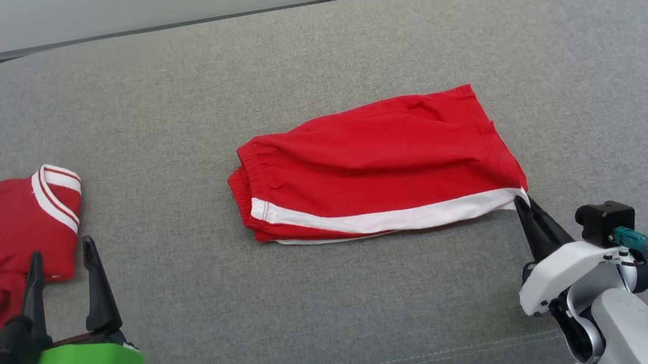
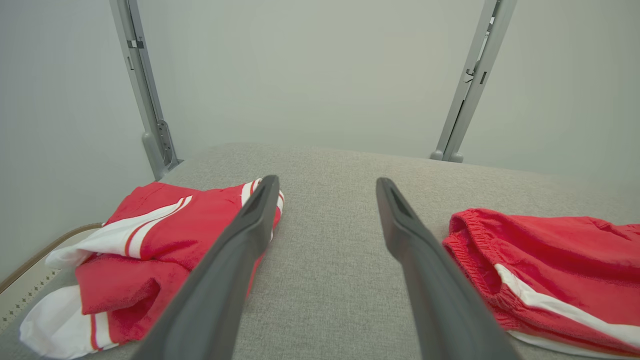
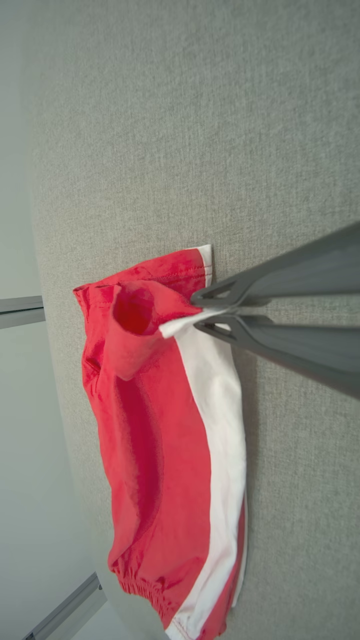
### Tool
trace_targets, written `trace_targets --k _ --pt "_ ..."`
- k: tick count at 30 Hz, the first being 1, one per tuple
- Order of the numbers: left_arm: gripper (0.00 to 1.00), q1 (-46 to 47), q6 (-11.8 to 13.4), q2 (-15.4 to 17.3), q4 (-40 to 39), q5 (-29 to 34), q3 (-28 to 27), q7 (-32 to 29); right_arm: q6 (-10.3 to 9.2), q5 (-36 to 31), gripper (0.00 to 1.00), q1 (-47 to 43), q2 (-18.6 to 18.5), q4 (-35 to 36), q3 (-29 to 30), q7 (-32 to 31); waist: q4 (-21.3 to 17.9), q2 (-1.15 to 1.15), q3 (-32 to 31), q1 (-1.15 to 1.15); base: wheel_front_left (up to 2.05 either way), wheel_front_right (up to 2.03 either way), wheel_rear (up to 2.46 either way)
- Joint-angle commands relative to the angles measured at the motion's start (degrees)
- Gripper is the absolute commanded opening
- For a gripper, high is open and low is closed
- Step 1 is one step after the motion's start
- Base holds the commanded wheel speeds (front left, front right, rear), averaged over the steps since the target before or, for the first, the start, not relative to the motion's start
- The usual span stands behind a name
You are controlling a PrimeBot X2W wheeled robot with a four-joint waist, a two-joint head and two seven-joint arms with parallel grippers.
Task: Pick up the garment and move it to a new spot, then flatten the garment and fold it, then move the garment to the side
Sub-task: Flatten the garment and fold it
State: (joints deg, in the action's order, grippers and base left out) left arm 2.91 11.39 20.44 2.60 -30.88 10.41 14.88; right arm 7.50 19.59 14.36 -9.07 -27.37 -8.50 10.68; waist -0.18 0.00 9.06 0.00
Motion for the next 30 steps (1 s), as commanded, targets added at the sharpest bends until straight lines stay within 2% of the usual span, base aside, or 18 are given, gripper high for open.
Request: trace_targets --k 1,11,21,28,30 --pt "1.00 -1.08 -0.40 -0.09 0.20 0.54 -0.26 0.29 -0.02 0.04 0.00 -0.76 -0.17 -0.27 0.13 0.13 0.35 0.00 -0.59 0.00 0.00 0.00 0.00" --pt "1.00 -2.68 -1.50 -1.45 0.43 1.25 -0.22 0.28 -0.02 -0.23 0.00 -1.01 0.07 -1.26 0.15 0.28 1.01 0.00 -1.37 0.00 0.00 0.00 0.00" --pt "1.00 -0.96 -1.97 -1.20 0.52 1.49 0.19 -0.11 -0.02 -0.38 0.00 -0.56 0.03 -1.41 0.26 0.42 1.18 0.00 -1.13 0.00 0.00 0.00 0.00" --pt "1.00 2.82 -4.88 -1.30 -0.29 1.05 5.57 -7.76 -0.02 -0.53 0.00 -0.78 -0.08 -1.28 0.54 0.06 1.50 0.00 -0.97 0.00 0.00 0.00 0.00" --pt "1.00 5.02 -6.41 -1.72 -0.09 0.92 8.27 -11.77 -0.02 -0.55 0.00 -0.47 -0.05 -1.12 0.46 -0.10 1.48 0.00 -0.64 0.00 0.00 0.00 0.00"
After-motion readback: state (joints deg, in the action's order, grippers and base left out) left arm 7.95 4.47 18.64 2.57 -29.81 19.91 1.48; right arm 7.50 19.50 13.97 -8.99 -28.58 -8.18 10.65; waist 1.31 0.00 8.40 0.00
